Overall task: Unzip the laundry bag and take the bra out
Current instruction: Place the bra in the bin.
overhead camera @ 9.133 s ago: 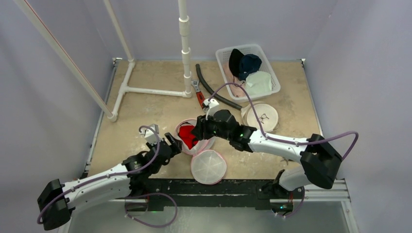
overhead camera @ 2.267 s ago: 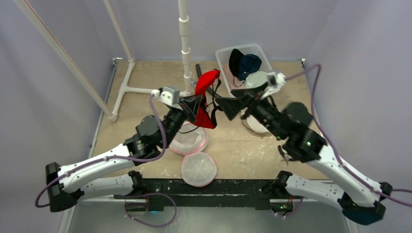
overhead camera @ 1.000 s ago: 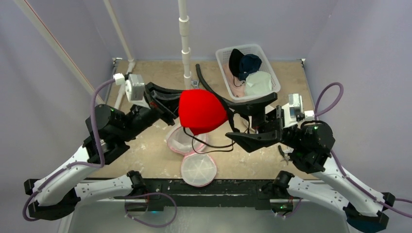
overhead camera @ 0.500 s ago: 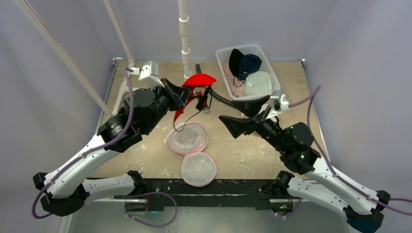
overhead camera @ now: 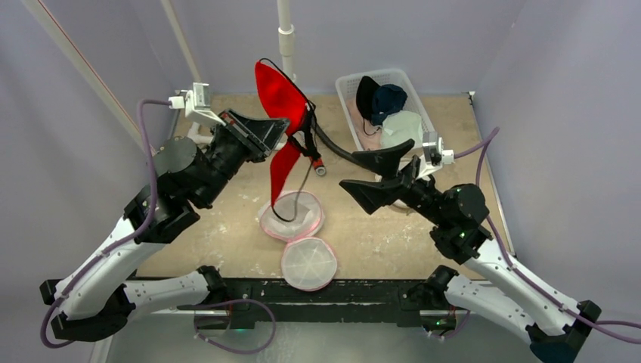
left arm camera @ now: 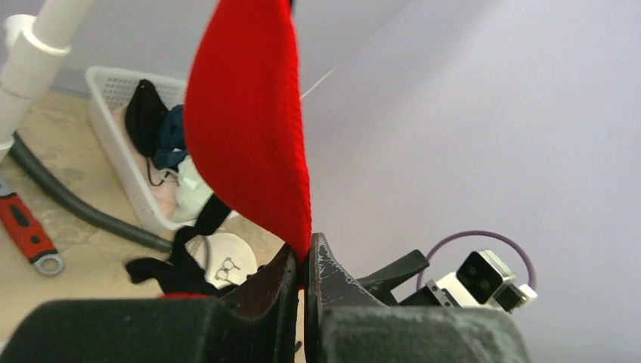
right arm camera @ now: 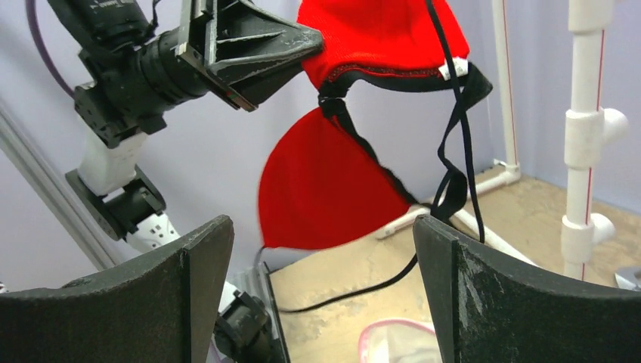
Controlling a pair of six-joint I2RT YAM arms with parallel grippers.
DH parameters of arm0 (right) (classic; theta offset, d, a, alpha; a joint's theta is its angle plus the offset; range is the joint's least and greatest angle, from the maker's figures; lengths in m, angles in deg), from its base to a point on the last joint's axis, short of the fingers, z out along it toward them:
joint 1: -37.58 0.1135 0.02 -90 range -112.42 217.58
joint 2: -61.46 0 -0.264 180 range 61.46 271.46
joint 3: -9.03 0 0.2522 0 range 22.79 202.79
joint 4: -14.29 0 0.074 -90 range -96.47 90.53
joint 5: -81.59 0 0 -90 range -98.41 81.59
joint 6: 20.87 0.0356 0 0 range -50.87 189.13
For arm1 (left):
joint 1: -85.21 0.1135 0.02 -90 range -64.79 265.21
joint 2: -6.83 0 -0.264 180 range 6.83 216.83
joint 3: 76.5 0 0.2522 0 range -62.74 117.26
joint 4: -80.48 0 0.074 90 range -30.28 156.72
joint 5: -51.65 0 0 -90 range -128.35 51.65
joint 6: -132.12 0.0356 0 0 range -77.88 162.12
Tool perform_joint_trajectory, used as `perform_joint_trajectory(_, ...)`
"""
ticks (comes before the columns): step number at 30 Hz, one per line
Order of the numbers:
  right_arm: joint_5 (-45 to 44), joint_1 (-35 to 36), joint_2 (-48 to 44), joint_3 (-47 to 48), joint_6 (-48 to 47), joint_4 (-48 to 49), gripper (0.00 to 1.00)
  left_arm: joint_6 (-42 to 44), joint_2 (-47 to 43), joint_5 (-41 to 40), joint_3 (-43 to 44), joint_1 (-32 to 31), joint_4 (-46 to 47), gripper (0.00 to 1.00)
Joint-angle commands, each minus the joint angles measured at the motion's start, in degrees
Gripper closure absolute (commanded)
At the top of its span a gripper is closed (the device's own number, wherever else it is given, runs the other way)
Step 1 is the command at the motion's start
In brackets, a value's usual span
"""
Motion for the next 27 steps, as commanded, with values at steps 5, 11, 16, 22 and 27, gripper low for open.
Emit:
perform_joint_trajectory(5,7.82,-1.27,2.35,5.70,0.09,4.73,0.08,9.19,-2.99,10.72,1.15,0.33,8.65,1.00)
perform_joint_trajectory(11,18.00,-2.06,7.50,4.95,8.36,17.91,0.08,11.77,-3.70,16.04,0.37,0.34,11.80,1.00)
perform_joint_trajectory(16,21.10,-2.09,10.04,5.78,10.69,25.84,0.09,12.88,-3.34,20.69,0.05,0.35,13.92,1.00)
perform_joint_trajectory(22,18.84,-2.20,9.19,8.13,3.18,19.08,0.09,14.58,-2.94,27.32,0.68,0.35,15.67,1.00)
perform_joint_trajectory(27,17.53,-2.92,7.24,10.38,-1.83,14.04,0.08,15.91,-3.31,28.86,1.24,0.36,15.58,1.00)
